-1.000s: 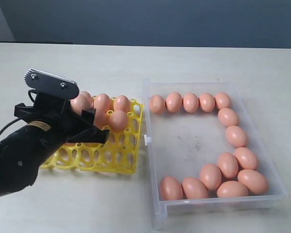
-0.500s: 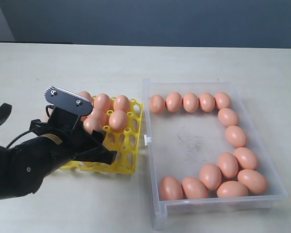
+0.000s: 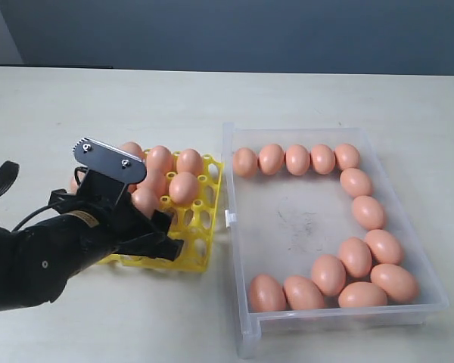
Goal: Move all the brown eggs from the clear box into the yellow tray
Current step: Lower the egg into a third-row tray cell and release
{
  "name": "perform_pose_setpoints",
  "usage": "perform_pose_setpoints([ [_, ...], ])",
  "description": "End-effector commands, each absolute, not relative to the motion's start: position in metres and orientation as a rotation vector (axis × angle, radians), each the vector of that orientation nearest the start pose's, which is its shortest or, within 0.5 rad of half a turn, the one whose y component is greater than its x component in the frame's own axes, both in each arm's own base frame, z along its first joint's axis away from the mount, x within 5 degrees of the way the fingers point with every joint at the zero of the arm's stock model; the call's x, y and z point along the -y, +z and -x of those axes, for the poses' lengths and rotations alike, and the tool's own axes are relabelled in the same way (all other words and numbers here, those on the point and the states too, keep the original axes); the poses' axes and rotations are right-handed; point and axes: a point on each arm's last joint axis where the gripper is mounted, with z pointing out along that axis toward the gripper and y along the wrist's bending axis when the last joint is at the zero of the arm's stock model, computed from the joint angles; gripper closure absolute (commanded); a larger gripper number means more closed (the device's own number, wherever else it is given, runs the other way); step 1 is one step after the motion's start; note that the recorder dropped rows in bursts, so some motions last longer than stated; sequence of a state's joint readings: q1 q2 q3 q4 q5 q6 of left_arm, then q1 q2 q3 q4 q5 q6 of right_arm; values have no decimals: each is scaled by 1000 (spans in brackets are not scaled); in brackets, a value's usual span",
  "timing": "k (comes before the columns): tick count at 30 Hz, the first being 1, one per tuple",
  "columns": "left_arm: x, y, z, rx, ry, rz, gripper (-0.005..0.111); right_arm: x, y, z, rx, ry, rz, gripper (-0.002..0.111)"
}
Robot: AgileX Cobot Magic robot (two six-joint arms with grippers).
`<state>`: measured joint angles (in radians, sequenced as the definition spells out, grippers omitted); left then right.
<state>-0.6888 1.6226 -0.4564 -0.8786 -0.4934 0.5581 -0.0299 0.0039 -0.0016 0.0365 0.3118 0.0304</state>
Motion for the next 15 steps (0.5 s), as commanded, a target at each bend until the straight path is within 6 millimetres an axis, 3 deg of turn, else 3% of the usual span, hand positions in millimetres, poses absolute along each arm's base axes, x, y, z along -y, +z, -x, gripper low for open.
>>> perform_pose_setpoints([
  [1, 135, 134, -216, -2237, -67, -297, 30, 1, 186, -54, -1787, 31, -72, 109],
  [9, 132, 146, -220, -2154, -52, -252, 30, 1, 186, -54, -1787, 31, -72, 109],
  [15, 129, 169, -222, -2045, -72, -194, 31, 1, 186, -54, -1787, 31, -72, 109],
])
